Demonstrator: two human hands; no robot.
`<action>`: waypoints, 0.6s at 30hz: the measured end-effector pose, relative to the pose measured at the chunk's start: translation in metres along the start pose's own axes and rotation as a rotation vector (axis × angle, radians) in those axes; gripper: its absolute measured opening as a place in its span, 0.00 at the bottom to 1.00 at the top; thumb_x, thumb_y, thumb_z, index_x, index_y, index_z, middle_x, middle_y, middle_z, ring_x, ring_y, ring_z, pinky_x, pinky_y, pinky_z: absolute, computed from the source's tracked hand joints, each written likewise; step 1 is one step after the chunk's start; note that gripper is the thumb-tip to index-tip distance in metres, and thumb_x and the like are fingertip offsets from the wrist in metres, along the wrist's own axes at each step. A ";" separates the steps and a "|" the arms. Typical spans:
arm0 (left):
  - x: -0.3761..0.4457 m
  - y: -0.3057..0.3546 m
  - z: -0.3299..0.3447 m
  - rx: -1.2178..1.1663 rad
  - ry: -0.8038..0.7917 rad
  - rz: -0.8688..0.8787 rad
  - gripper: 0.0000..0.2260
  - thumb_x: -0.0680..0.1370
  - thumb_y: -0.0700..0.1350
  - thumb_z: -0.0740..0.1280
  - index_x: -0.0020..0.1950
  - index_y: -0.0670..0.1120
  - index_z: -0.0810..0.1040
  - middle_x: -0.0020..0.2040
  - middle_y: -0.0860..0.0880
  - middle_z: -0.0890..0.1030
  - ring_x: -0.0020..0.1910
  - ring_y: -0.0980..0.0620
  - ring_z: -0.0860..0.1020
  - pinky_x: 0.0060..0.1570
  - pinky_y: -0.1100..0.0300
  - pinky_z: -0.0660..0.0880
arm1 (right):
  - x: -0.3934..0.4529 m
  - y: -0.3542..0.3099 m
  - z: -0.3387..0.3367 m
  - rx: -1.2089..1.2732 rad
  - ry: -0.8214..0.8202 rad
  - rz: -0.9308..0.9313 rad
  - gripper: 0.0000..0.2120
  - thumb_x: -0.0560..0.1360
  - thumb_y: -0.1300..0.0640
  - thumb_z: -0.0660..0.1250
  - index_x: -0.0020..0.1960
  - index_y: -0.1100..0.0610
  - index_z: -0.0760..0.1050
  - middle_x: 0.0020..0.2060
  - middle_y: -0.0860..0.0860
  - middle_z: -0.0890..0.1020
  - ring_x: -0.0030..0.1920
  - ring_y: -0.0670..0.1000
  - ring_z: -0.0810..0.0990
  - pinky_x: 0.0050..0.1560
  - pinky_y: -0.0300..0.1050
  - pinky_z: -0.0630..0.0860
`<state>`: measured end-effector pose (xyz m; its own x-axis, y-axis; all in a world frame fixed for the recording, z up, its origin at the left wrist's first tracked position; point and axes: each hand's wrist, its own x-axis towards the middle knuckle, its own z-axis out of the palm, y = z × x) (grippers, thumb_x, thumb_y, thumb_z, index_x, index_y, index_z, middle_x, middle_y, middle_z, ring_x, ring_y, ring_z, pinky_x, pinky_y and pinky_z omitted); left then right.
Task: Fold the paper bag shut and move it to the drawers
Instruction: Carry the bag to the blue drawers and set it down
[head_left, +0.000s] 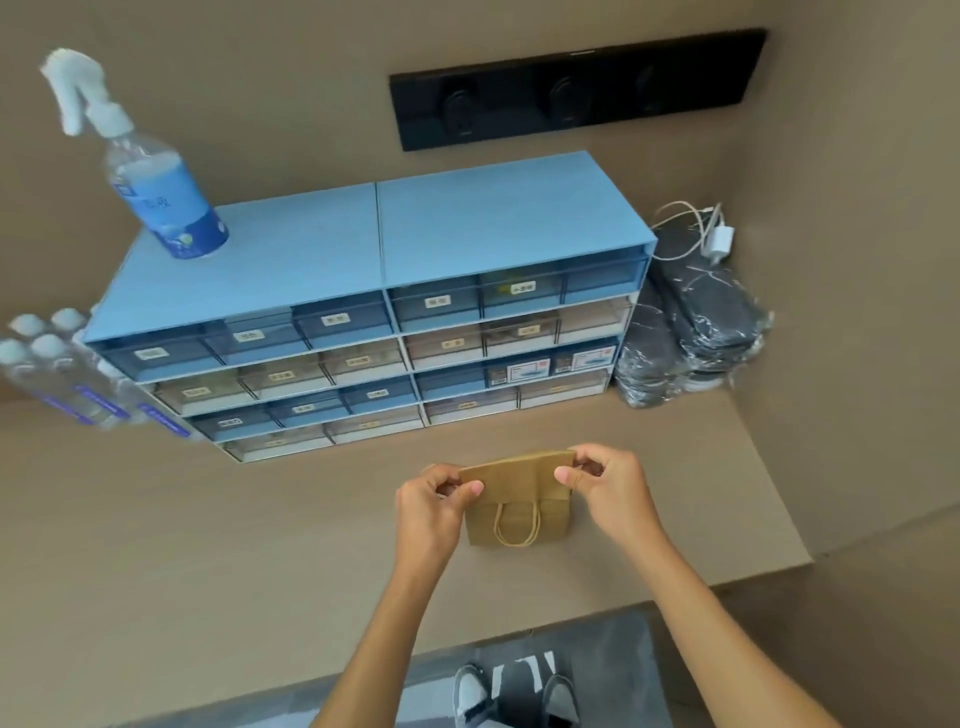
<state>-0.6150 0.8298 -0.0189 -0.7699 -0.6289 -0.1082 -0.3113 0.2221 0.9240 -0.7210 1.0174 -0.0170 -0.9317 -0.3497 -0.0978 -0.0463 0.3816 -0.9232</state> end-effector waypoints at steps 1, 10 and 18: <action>0.005 -0.003 -0.001 -0.001 0.009 -0.013 0.12 0.69 0.38 0.76 0.32 0.51 0.78 0.30 0.51 0.76 0.32 0.52 0.71 0.38 0.48 0.74 | 0.006 -0.001 0.005 -0.006 -0.014 0.005 0.05 0.70 0.64 0.74 0.36 0.58 0.80 0.28 0.45 0.77 0.30 0.45 0.73 0.35 0.39 0.70; 0.027 -0.034 -0.010 0.047 0.006 -0.025 0.09 0.70 0.37 0.75 0.33 0.44 0.77 0.30 0.52 0.75 0.31 0.53 0.70 0.35 0.57 0.71 | 0.027 0.010 0.036 -0.017 -0.048 0.048 0.09 0.69 0.65 0.73 0.33 0.56 0.78 0.26 0.42 0.76 0.27 0.39 0.71 0.32 0.35 0.68; 0.022 -0.032 -0.013 0.095 -0.017 -0.016 0.05 0.71 0.39 0.75 0.37 0.45 0.81 0.29 0.53 0.76 0.26 0.60 0.70 0.31 0.63 0.69 | 0.022 0.018 0.036 0.035 -0.047 0.043 0.06 0.70 0.66 0.73 0.43 0.57 0.82 0.33 0.47 0.81 0.32 0.42 0.76 0.37 0.33 0.73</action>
<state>-0.6148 0.7995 -0.0465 -0.7738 -0.6200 -0.1299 -0.3745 0.2824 0.8832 -0.7289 0.9856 -0.0490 -0.9145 -0.3739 -0.1545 0.0071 0.3671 -0.9302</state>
